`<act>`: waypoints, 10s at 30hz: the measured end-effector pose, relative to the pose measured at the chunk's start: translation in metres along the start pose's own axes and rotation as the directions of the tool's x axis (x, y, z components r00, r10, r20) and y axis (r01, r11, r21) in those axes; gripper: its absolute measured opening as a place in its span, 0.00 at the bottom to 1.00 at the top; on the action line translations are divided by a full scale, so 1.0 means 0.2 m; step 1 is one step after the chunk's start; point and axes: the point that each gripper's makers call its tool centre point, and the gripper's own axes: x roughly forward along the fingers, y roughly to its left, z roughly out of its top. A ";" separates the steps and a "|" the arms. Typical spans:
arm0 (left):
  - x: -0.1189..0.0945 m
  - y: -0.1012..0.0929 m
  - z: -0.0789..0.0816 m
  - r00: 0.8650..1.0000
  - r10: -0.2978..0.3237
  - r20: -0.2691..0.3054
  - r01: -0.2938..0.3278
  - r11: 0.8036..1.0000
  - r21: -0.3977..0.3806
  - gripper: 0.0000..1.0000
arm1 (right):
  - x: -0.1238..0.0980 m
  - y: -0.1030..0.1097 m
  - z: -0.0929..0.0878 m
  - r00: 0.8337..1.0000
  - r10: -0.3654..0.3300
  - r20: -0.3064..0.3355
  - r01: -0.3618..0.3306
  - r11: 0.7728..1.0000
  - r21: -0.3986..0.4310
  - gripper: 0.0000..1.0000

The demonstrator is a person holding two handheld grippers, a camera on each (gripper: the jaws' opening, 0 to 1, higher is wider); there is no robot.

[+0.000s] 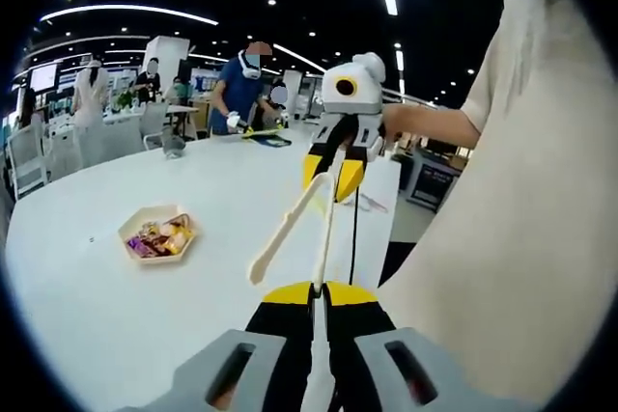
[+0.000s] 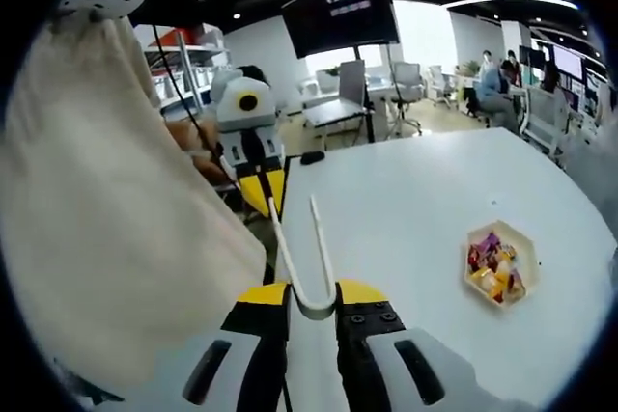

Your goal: Place the target food into the container with the food tongs after gripping and lifting it, then release it inside without dropping or visibly crushing the food.

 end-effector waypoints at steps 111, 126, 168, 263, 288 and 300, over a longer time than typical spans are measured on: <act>0.53 0.60 -0.83 0.865 0.051 -0.500 -0.037 0.999 0.038 0.02 | 0.50 -0.59 -0.78 0.929 -0.199 -0.313 0.253 0.957 0.143 0.18; 0.57 0.61 -0.87 0.853 0.058 -0.518 -0.060 0.998 0.013 0.02 | 0.51 -0.63 -0.81 0.914 -0.245 -0.325 0.308 0.938 0.159 0.19; 0.57 0.65 -0.88 0.842 0.086 -0.533 -0.094 0.996 0.013 0.02 | 0.46 -0.65 -0.90 0.894 -0.261 -0.363 0.354 0.909 0.220 0.18; 0.06 0.59 -0.03 0.876 0.479 0.060 -0.478 0.878 -0.035 0.75 | -0.17 -0.40 -0.16 0.668 -0.723 0.177 0.653 0.683 0.326 0.53; -0.14 0.61 0.28 0.777 0.565 0.278 -0.561 0.822 -0.104 0.86 | -0.42 -0.42 0.08 0.480 -0.805 0.348 0.696 0.591 0.408 0.76; -0.17 0.60 0.34 0.757 0.570 0.321 -0.573 0.814 -0.095 0.94 | -0.45 -0.40 0.17 0.442 -0.792 0.420 0.684 0.601 0.413 0.81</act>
